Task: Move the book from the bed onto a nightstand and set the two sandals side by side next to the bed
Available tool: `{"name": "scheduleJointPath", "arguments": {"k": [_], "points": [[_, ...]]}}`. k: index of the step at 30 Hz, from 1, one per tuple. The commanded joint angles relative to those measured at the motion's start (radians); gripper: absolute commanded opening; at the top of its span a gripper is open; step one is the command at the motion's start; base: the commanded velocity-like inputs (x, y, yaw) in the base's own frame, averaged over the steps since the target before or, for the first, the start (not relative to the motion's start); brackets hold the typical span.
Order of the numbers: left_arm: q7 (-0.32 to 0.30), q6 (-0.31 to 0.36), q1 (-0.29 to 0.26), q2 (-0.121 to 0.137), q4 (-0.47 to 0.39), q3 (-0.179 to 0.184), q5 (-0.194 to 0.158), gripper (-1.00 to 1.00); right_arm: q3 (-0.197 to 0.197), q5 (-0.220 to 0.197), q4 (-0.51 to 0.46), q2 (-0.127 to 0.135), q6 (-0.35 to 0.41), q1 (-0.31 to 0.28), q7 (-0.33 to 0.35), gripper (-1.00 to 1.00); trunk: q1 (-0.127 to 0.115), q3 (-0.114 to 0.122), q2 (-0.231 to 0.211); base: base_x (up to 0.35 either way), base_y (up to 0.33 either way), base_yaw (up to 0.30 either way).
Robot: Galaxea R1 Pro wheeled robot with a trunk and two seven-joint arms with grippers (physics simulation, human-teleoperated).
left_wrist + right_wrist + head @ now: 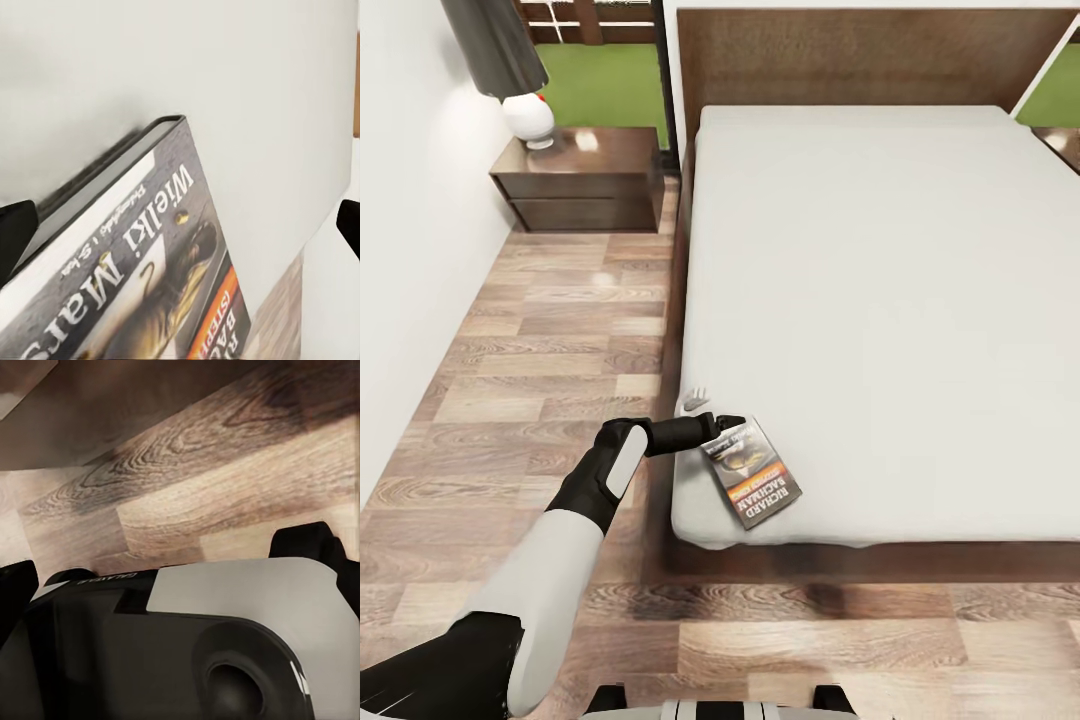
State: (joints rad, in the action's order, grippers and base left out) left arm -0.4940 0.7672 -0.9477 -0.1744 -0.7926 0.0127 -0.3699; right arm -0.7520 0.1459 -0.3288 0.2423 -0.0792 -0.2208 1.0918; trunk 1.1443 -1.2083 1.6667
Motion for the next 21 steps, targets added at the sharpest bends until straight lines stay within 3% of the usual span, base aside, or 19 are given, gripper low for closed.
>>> {"name": "scheduleJointPath", "arguments": {"k": [1,21], "points": [[0.000,0.006,0.000,0.000,0.000,0.000,-0.003,1.00,-0.007,0.011,0.001,0.000,-0.008,-0.001,0.004,1.00,0.000,0.000,0.000,-0.107,0.000,0.000],[0.000,0.003,0.001,0.000,0.000,0.000,-0.003,1.00,-0.007,0.011,0.001,-0.001,-0.008,-0.001,0.004,1.00,0.000,0.000,0.000,-0.011,0.000,0.000]]}}
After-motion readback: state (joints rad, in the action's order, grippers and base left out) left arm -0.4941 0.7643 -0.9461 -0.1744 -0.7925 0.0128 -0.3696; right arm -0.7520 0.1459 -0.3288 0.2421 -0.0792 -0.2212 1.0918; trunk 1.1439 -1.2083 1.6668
